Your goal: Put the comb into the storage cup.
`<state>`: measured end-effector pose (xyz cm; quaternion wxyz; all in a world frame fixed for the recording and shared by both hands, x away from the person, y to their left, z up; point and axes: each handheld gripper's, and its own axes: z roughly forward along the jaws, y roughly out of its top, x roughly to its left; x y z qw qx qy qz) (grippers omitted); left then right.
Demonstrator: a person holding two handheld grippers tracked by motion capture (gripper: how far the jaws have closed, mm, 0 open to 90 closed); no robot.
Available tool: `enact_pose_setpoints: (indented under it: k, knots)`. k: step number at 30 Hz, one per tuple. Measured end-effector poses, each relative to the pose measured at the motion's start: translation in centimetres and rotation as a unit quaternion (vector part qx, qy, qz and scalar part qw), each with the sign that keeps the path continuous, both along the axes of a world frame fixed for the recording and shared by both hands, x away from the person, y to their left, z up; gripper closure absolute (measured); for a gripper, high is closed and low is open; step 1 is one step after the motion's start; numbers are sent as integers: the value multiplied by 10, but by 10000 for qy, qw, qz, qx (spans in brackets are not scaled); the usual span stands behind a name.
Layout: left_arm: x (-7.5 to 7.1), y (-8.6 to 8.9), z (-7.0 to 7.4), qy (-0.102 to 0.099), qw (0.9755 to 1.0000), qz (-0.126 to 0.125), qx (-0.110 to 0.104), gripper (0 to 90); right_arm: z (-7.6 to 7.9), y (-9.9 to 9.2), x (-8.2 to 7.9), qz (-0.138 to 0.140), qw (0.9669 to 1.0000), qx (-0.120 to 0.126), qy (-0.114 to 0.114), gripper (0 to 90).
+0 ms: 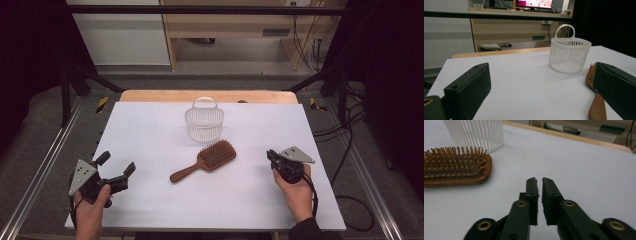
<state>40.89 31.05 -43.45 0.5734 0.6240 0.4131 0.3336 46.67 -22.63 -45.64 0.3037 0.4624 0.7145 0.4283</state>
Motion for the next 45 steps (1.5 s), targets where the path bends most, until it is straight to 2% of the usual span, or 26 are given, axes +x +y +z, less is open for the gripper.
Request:
enact_pose_setpoints:
  k: [3, 11, 17, 27, 31, 40, 45]
  knots:
    - [0, 0, 0, 2, 10000, -3, 5, 19, 6, 7, 10, 92, 9998, 98, 111, 900]
    - [0, 0, 0, 5, 10000, 6, 11, 20, 17, 23, 30, 211, 9993, 94, 307, 900]
    - [0, -1, 0, 15, 10000, -8, 45, 22, 21, 44, 46, 387, 9982, -88, 456, 900]
    - [0, -1, -1, 79, 9999, -25, 60, 25, 18, 71, 68, 611, 9949, -166, 779, 900]
    - [-1, -2, -1, 71, 9999, -34, 64, 25, 12, 81, 74, 682, 9935, -230, 880, 900]
    - [-1, -4, -1, 88, 9999, -78, 63, 25, -1, 92, 88, 647, 9916, -289, 1083, 900]
    - [-1, -4, -1, 93, 9999, -91, 73, 25, -10, 95, 96, 638, 9898, -399, 1209, 900]
